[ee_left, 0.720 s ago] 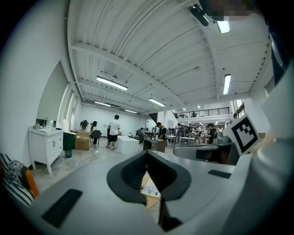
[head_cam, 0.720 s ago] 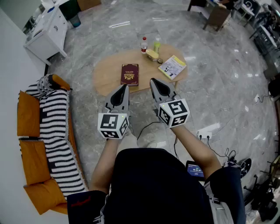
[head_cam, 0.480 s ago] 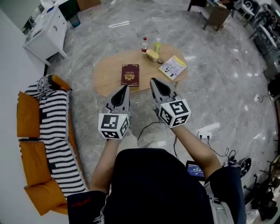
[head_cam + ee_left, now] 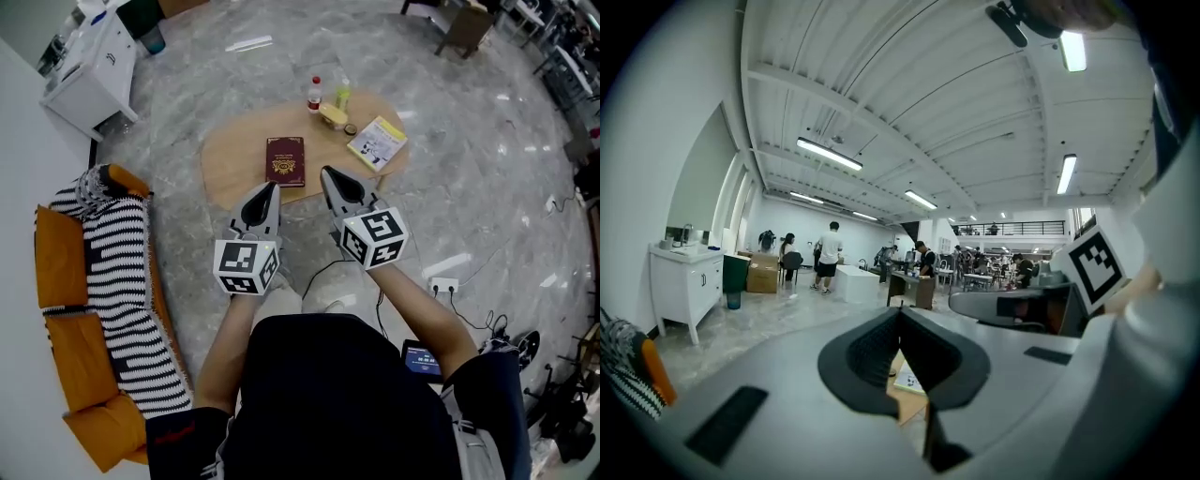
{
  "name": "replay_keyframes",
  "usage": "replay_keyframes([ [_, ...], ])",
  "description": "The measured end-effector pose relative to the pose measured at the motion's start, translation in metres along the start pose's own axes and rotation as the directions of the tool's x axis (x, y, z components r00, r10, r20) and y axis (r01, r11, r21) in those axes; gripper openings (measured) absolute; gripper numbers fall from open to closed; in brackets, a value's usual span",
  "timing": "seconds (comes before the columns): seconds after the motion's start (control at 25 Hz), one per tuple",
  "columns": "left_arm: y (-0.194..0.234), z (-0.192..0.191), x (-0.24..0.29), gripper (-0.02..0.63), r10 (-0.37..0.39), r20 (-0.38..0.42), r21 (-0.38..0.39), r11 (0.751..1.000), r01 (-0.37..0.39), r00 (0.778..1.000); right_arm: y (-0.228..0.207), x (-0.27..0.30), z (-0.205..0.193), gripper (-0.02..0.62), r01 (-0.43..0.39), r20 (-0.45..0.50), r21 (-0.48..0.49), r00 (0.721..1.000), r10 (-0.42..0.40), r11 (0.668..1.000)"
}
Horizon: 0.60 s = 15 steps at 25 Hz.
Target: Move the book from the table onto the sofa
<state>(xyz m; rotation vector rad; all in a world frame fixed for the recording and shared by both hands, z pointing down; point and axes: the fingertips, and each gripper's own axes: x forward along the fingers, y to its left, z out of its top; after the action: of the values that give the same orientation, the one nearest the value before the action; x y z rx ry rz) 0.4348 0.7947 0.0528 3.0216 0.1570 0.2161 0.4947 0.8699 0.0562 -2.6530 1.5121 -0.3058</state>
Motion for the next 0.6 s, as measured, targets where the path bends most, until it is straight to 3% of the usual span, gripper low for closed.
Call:
replay_keyframes([
  [0.6,0.123,-0.023,0.041,0.011,-0.082,-0.070,-0.111,0.991,0.074,0.994,-0.014,0.126,-0.024,0.008,0.118,-0.086,0.038,0.990,-0.114,0.992],
])
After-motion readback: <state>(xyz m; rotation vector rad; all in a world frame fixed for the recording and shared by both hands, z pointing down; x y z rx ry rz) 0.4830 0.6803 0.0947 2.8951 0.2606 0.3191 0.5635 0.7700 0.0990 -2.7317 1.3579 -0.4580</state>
